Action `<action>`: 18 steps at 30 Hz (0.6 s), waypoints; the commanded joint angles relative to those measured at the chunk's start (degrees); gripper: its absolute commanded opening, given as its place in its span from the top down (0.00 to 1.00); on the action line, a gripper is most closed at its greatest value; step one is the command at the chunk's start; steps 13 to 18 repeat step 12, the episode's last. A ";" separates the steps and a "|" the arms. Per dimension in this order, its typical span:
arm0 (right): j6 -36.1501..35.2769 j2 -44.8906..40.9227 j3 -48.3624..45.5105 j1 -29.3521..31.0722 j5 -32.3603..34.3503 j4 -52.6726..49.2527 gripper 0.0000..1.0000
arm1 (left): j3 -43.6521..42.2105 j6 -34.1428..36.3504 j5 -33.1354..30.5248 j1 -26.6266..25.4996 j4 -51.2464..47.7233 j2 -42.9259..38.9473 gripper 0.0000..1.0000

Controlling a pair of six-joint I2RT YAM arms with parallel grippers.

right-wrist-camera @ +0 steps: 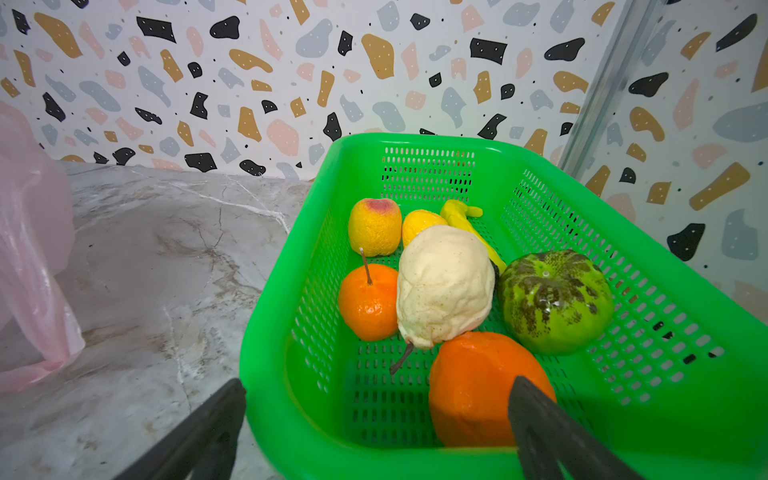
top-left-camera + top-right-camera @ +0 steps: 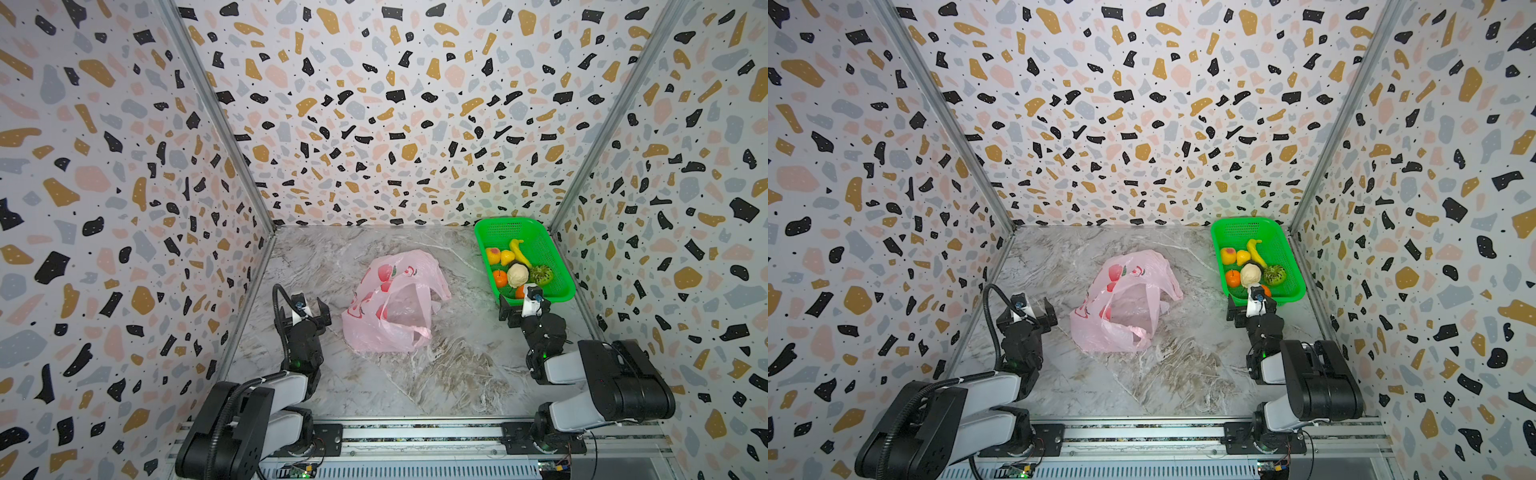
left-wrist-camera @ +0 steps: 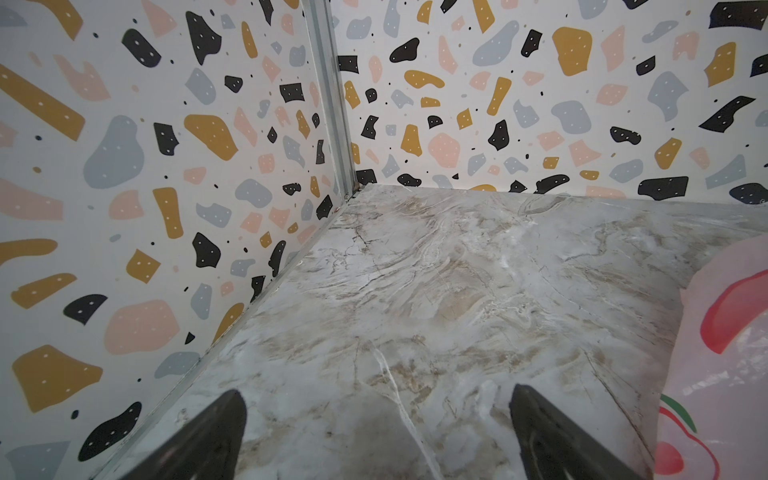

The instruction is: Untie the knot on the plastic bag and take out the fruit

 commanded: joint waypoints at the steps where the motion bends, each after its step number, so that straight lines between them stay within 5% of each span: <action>1: 0.89 -0.10 0.16 0.24 0.87 1.00 0.01 | 0.93 -1.75 -0.82 0.62 6.23 1.21 0.00; 18: 0.65 -0.20 0.03 0.28 0.85 1.02 0.01 | 0.84 -2.03 -0.44 0.98 5.81 0.78 0.00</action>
